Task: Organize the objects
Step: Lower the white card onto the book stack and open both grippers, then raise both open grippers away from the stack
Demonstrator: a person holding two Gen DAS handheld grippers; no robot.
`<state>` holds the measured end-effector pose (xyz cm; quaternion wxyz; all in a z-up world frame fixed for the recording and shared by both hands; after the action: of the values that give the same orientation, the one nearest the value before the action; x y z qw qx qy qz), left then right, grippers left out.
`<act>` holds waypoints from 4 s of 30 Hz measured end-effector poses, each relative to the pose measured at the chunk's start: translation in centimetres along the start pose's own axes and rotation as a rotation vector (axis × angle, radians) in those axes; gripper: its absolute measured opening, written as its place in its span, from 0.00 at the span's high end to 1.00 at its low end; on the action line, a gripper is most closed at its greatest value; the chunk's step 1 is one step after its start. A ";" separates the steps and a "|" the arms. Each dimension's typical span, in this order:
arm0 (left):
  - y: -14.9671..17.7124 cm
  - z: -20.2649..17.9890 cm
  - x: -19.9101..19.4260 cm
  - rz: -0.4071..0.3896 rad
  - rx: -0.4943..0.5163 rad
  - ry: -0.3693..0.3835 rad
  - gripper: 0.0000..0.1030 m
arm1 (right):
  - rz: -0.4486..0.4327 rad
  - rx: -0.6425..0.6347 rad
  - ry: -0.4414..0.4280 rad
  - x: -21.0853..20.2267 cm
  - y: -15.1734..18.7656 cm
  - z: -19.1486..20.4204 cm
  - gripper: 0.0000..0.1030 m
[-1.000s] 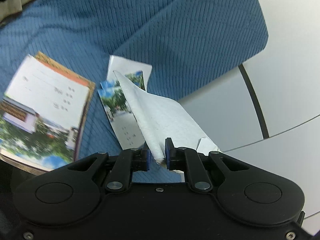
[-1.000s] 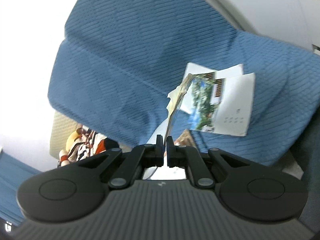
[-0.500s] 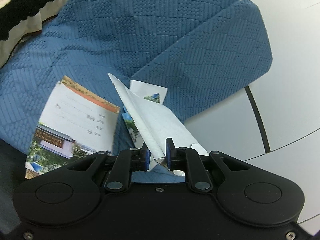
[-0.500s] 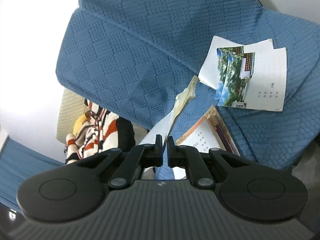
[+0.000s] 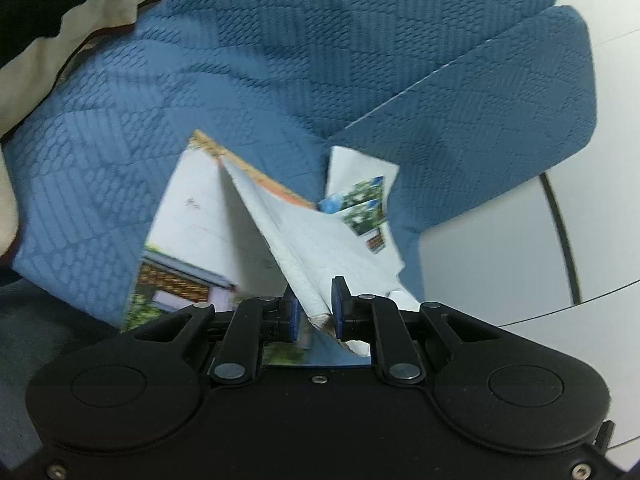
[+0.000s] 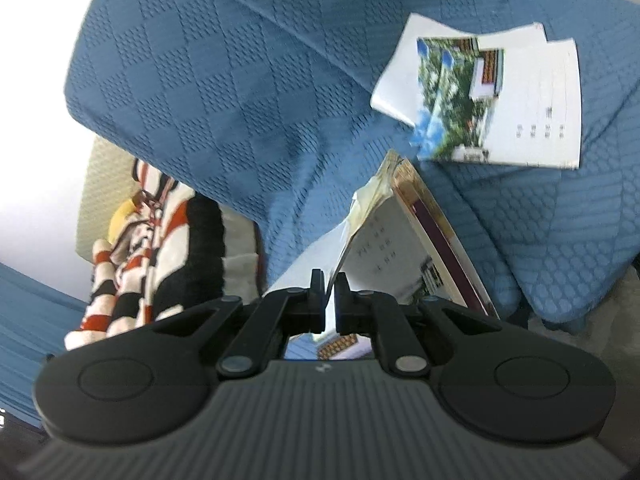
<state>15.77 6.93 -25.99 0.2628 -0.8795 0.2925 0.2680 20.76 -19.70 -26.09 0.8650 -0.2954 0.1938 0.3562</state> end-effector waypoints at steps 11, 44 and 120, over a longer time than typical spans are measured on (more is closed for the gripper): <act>2.5 4.5 1.4 0.061 -0.016 -0.042 0.88 | 0.057 -0.063 0.088 2.0 3.7 -1.5 0.92; 5.0 -1.1 -5.0 -0.041 0.137 -0.194 0.43 | 0.108 -0.280 0.130 -1.7 4.9 0.8 0.43; 17.3 -23.1 0.4 -0.062 0.451 -0.104 0.01 | -0.138 -0.437 0.253 -21.2 -5.7 -8.4 0.41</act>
<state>12.03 -19.51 -14.93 0.4757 -0.7921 0.3038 0.2326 9.68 -39.06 -18.72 0.7718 -0.5299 0.1983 0.2902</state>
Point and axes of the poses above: each gripper's, at about its wrist camera, not at the fingertips, and x roughly the way its jaws point, z to its left, y to its underside, the point moved 2 cm from there along x, roughly the way its jaws point, and after that the axes turned 3 degrees about -z, right-handed, at the moved point
